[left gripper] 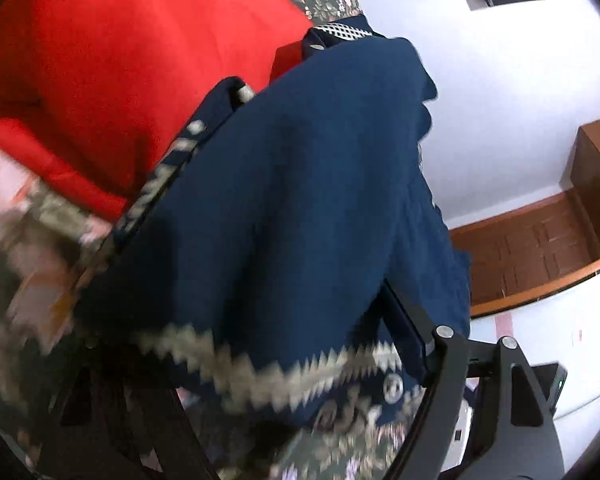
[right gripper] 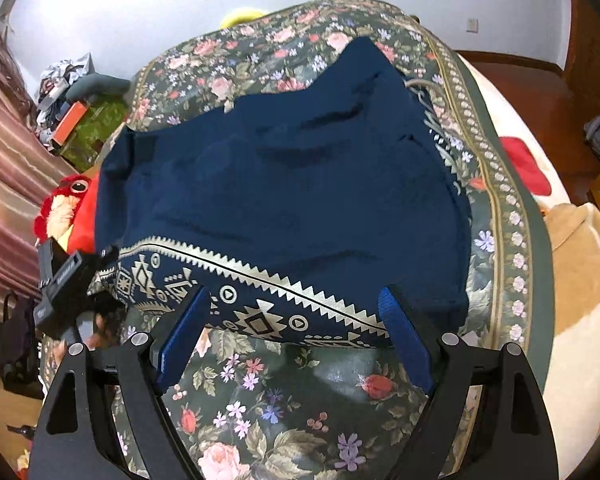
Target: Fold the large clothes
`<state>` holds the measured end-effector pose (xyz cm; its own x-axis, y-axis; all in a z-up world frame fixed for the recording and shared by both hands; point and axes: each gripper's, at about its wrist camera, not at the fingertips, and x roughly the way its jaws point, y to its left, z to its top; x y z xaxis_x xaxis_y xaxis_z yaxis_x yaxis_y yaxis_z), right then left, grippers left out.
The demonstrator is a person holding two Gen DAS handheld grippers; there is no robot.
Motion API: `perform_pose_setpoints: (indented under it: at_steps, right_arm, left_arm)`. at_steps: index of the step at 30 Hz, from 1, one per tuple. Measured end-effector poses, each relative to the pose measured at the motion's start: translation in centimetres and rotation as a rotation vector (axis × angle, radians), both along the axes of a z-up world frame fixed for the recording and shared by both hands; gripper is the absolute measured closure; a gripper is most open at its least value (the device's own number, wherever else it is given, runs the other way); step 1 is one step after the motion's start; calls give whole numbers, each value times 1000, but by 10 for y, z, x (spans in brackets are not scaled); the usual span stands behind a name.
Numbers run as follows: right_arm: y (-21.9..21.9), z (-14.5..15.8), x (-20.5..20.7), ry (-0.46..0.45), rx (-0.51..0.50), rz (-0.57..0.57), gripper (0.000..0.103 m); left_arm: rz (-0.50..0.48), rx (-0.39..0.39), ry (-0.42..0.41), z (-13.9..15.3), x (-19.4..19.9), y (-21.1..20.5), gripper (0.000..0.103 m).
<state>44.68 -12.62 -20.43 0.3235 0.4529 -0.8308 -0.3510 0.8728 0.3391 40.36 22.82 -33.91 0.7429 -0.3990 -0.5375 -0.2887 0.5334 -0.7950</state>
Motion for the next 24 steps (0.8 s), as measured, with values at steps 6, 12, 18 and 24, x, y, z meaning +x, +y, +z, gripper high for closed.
perform_pose_setpoints:
  at_steps: [6,12,18,24]
  right_arm:
    - [8,-3,-2,5,-23,12,19]
    - [17,5,-5,-1,-37,32,19]
    - [30,21,-7,-45,-53,61,19]
    - [55,33,-2,-82,-35,88,19]
  left_arm:
    - [20,43,33,10,2,-2,51]
    - [-7,230,14,51,-16,-19,81]
    - [-34,442,-120,138,-44,-52,87]
    - [-17,555,-265,214,-70,-71,87]
